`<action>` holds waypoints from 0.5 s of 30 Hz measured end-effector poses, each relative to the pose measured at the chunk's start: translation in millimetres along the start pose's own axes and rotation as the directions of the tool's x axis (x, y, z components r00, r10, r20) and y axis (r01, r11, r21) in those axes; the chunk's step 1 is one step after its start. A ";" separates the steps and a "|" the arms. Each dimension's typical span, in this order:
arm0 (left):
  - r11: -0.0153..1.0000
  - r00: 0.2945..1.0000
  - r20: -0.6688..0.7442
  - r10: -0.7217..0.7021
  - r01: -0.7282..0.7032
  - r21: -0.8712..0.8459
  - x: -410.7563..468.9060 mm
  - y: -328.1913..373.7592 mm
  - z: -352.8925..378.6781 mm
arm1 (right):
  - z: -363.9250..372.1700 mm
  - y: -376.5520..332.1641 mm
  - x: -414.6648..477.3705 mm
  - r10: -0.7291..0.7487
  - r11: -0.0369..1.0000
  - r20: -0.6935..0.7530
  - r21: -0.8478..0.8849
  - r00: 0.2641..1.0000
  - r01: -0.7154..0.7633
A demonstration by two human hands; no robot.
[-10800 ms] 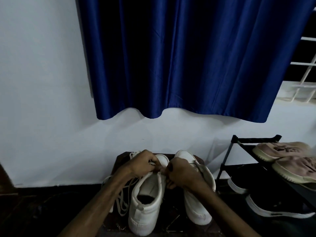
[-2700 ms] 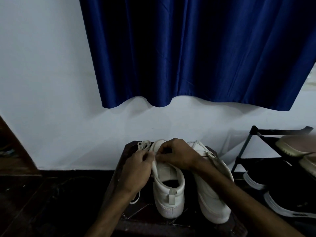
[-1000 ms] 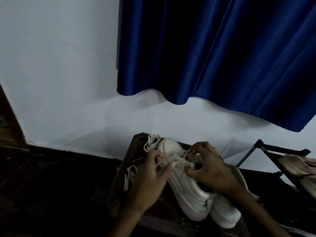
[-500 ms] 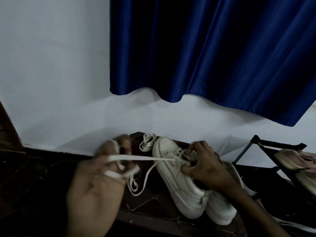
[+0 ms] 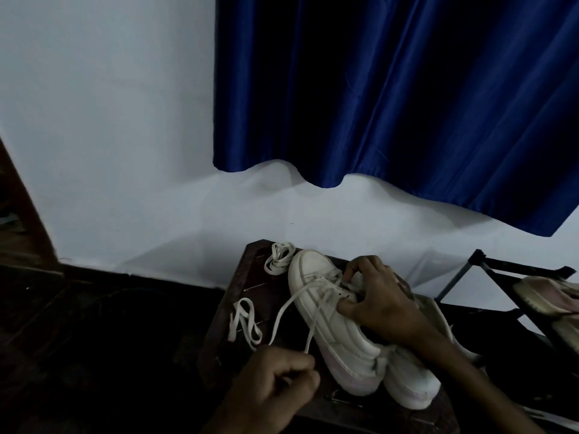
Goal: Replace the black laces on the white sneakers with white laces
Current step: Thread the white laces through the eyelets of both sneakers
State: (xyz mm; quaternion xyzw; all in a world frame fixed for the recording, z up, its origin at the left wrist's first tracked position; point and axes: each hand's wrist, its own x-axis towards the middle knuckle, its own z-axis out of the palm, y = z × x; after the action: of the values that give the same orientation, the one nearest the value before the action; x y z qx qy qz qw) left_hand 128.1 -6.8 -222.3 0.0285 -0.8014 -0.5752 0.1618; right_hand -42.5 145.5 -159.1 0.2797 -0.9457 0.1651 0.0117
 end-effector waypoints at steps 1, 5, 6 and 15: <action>0.999 0.998 0.048 0.033 -0.034 0.015 1.0 1.3 -2.2 | -0.2 -3.5 1.8 -0.017 1.000 0.021 0.006 1.000 0.017; 0.969 0.959 0.260 0.110 -0.161 0.186 16.8 -7.5 -5.1 | 5.3 -35.0 9.4 -0.267 0.963 -0.039 0.019 0.963 0.268; 0.955 0.953 0.279 0.115 -0.183 0.232 16.7 -8.5 -9.0 | 10.2 -48.5 11.2 -0.360 0.932 -0.033 0.026 0.932 0.361; 0.633 0.877 -0.212 -0.430 0.461 0.622 83.1 -53.8 16.5 | 89.3 -112.9 29.9 -0.647 0.732 0.218 -0.094 0.731 0.675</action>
State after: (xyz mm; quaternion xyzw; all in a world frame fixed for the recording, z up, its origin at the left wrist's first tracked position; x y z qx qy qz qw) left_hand 37.2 -29.1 -258.3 0.2924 -0.9148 -0.2784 0.0117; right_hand -1.3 12.2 -205.6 0.6096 -0.7912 0.0460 0.0125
